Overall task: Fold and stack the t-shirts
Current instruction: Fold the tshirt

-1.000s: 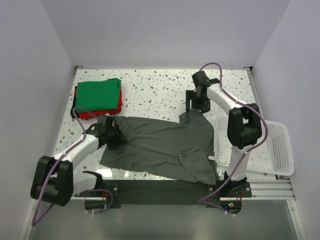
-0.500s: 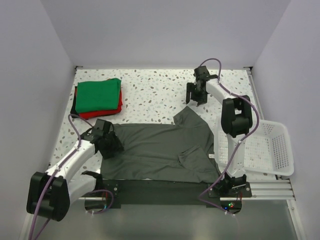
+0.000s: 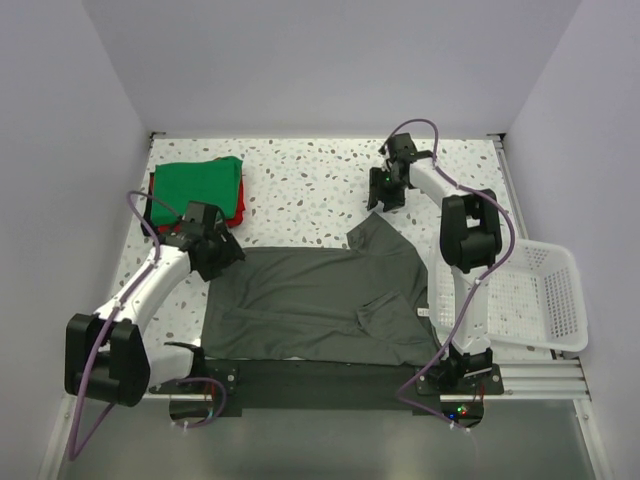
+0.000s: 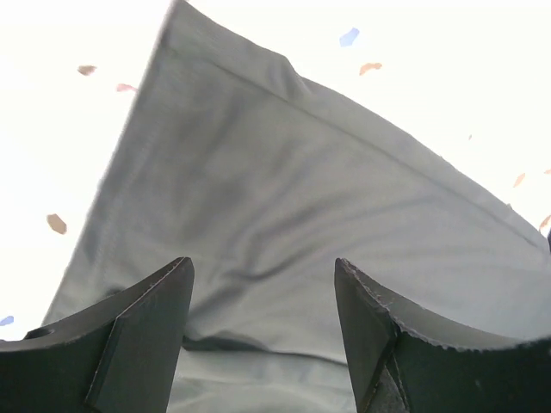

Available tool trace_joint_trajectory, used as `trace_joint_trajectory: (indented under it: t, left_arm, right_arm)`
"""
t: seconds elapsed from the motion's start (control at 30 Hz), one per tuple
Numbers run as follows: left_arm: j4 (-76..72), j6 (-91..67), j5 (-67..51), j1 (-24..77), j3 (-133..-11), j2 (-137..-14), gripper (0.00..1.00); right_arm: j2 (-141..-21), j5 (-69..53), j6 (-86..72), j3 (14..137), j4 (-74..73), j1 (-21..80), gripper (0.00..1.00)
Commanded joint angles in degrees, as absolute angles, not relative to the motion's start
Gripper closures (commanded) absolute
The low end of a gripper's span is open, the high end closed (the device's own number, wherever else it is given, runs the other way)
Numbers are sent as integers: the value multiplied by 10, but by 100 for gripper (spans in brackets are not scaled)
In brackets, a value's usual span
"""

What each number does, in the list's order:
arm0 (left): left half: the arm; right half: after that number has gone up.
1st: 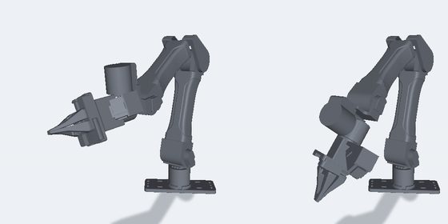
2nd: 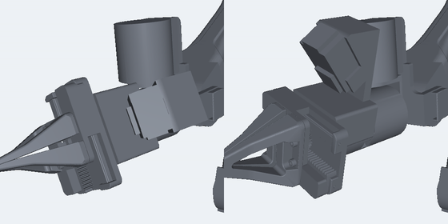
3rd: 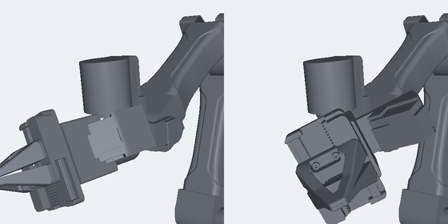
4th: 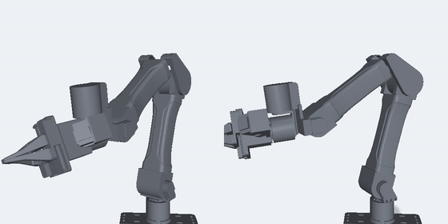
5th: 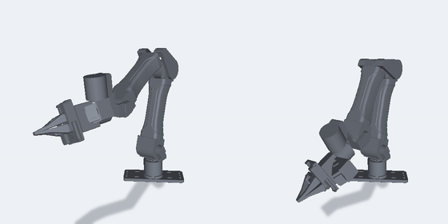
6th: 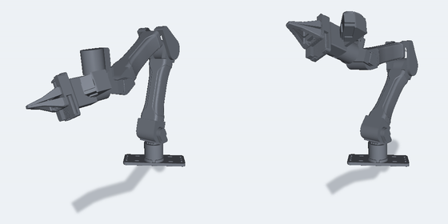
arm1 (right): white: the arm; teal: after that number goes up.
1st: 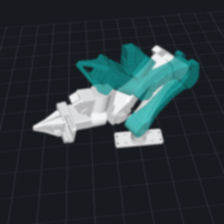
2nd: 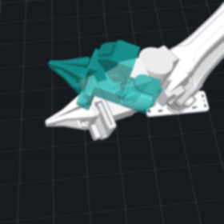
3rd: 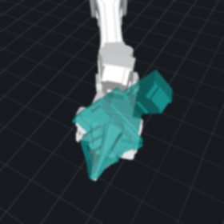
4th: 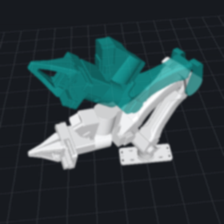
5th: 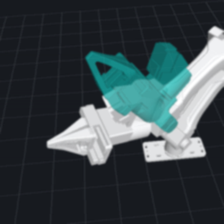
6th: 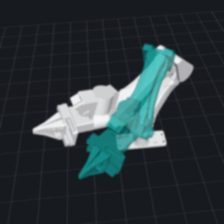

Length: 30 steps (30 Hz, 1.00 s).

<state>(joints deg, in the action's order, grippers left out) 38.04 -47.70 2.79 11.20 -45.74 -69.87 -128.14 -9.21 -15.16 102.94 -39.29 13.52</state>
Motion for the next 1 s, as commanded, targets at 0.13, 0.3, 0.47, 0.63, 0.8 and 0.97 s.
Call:
trace_joint_trajectory:
  t: [0.13,0.3,0.47,0.63,0.8,0.97]
  left_arm:
    - [330,-423,26,33,-473,-720,28]
    - [310,-392,35,14,-478,-750,29]
    - [301,-359,61,5,-492,-793,32]
    - [280,-335,78,0,-511,-838,40]
    - [262,-316,97,0,-545,-888,50]
    - [234,-309,88,0,-556,-925,59]
  right_arm:
    - [-1275,-91,-113,1013,-385,147,50]
    - [-1286,-86,-103,1022,-395,153,55]
    - [-1295,-91,-100,1029,-403,156,70]
    - [-1305,-87,-98,1041,-417,157,94]
    - [-1307,-81,-100,1049,-426,157,100]
    - [-1303,-81,-100,1049,-429,157,100]
